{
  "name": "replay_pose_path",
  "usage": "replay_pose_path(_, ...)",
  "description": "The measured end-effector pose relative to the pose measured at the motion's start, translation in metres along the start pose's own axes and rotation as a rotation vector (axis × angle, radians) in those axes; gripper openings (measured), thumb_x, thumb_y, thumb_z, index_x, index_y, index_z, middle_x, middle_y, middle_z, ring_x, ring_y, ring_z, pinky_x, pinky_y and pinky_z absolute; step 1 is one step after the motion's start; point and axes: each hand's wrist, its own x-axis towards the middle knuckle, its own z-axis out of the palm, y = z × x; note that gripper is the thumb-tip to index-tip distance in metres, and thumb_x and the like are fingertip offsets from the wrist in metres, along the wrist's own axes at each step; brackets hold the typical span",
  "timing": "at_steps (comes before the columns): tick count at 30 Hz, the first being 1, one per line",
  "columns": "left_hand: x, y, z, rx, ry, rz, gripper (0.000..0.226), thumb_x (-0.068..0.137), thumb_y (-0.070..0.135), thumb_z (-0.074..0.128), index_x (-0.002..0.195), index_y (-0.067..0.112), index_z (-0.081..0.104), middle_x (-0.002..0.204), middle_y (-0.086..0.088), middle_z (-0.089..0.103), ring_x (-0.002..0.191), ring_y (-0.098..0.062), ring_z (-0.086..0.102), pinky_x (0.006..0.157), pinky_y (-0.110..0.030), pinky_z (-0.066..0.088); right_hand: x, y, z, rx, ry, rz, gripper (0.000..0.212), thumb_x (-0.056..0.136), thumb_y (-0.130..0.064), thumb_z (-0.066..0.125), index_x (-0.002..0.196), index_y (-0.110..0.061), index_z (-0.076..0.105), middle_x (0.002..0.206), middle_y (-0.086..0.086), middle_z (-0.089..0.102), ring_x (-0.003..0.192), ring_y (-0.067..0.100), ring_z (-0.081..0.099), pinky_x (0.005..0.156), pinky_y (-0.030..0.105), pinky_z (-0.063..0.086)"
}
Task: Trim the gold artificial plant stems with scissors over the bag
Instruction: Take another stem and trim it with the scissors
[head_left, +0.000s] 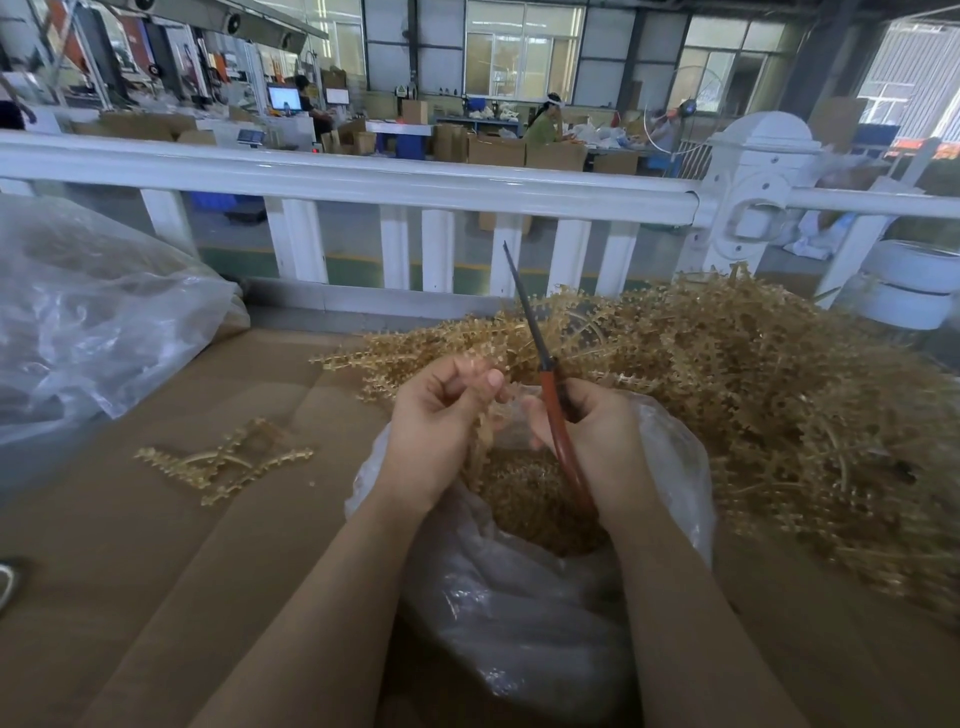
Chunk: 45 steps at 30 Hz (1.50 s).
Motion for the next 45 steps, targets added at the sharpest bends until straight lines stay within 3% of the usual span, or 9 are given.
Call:
replay_pose_path(3, 0.002, -0.001, -0.002, -0.043, 0.045, -0.022, 0.012, 0.091, 0.013, 0.066, 0.083, 0.005, 0.067, 0.079, -0.019, 0.067, 0.075, -0.03, 0.06, 0.075, -0.046, 0.053, -0.002, 0.0, 0.001, -0.074, 0.017, -0.029, 0.031, 0.076, -0.061, 0.074, 0.078, -0.03, 0.072, 0.068, -0.01, 0.07, 0.059, 0.002, 0.065, 0.056, 0.023, 0.052)
replay_pose_path(6, 0.003, -0.001, -0.003, -0.041, 0.069, -0.038, 0.016, 0.092, 0.007, 0.065, 0.077, 0.009, 0.069, 0.074, -0.001, 0.07, 0.075, -0.014, 0.064, 0.075, -0.028, 0.053, -0.005, 0.0, -0.002, -0.245, 0.043, -0.11, 0.048, 0.064, -0.081, 0.064, 0.081, -0.036, 0.062, 0.08, -0.027, 0.067, 0.075, -0.008, 0.063, 0.058, 0.01, 0.045)
replay_pose_path(8, 0.003, -0.001, -0.003, -0.062, 0.071, -0.068, 0.019, 0.093, 0.008, 0.065, 0.075, 0.011, 0.069, 0.073, 0.0, 0.07, 0.072, -0.014, 0.065, 0.072, -0.026, 0.054, -0.006, -0.001, -0.003, -0.366, 0.027, -0.149, 0.051, 0.062, -0.085, 0.061, 0.086, -0.04, 0.057, 0.082, -0.026, 0.066, 0.081, -0.013, 0.059, 0.06, 0.006, 0.042)
replay_pose_path(15, 0.007, -0.002, -0.006, -0.097, 0.132, -0.054, 0.019, 0.095, -0.003, 0.054, 0.087, -0.021, 0.053, 0.088, -0.018, 0.061, 0.083, -0.024, 0.054, 0.07, -0.025, 0.048, -0.008, 0.001, -0.005, -0.54, -0.018, -0.227, 0.045, 0.07, -0.074, 0.071, 0.092, -0.039, 0.053, 0.085, -0.022, 0.059, 0.083, -0.008, 0.055, 0.063, 0.014, 0.041)
replay_pose_path(20, 0.005, -0.001, -0.009, -0.11, 0.082, -0.057, 0.014, 0.095, -0.002, 0.055, 0.084, -0.01, 0.06, 0.084, -0.012, 0.067, 0.082, -0.025, 0.06, 0.079, -0.037, 0.051, -0.008, 0.003, -0.007, -0.534, -0.03, -0.219, 0.048, 0.07, -0.074, 0.071, 0.097, -0.038, 0.056, 0.09, -0.021, 0.062, 0.088, -0.005, 0.058, 0.069, 0.016, 0.047)
replay_pose_path(23, 0.004, -0.001, -0.012, -0.17, 0.03, -0.093, 0.016, 0.094, 0.0, 0.057, 0.08, 0.001, 0.065, 0.077, -0.004, 0.071, 0.07, -0.017, 0.066, 0.062, -0.029, 0.057, -0.009, 0.004, -0.007, -0.542, -0.018, -0.23, 0.047, 0.069, -0.078, 0.067, 0.095, -0.041, 0.055, 0.087, -0.023, 0.062, 0.086, -0.01, 0.055, 0.065, 0.011, 0.041)
replay_pose_path(26, 0.004, -0.001, -0.015, -0.194, 0.01, -0.113, 0.022, 0.093, 0.002, 0.059, 0.074, 0.008, 0.068, 0.075, -0.005, 0.072, 0.066, -0.017, 0.068, 0.06, -0.03, 0.059, -0.008, 0.004, -0.007, -0.608, 0.002, -0.238, 0.048, 0.069, -0.082, 0.064, 0.092, -0.04, 0.055, 0.079, -0.025, 0.06, 0.078, -0.011, 0.053, 0.059, 0.009, 0.037)
replay_pose_path(39, 0.004, 0.004, -0.016, -0.318, -0.045, -0.133, 0.017, 0.088, 0.008, 0.063, 0.072, 0.009, 0.07, 0.072, -0.004, 0.069, 0.063, -0.017, 0.066, 0.057, -0.029, 0.056, -0.008, 0.005, -0.008, -0.601, 0.041, -0.263, 0.048, 0.067, -0.084, 0.063, 0.09, -0.042, 0.064, 0.072, -0.022, 0.062, 0.073, -0.008, 0.058, 0.059, 0.008, 0.042)
replay_pose_path(45, 0.004, 0.002, -0.016, -0.282, -0.061, -0.117, 0.014, 0.088, 0.006, 0.063, 0.075, 0.005, 0.069, 0.073, -0.007, 0.07, 0.063, -0.018, 0.066, 0.058, -0.031, 0.057, -0.007, 0.006, -0.01, -0.609, 0.028, -0.244, 0.056, 0.066, -0.089, 0.057, 0.095, -0.042, 0.063, 0.075, -0.025, 0.063, 0.075, -0.007, 0.059, 0.063, 0.018, 0.052)
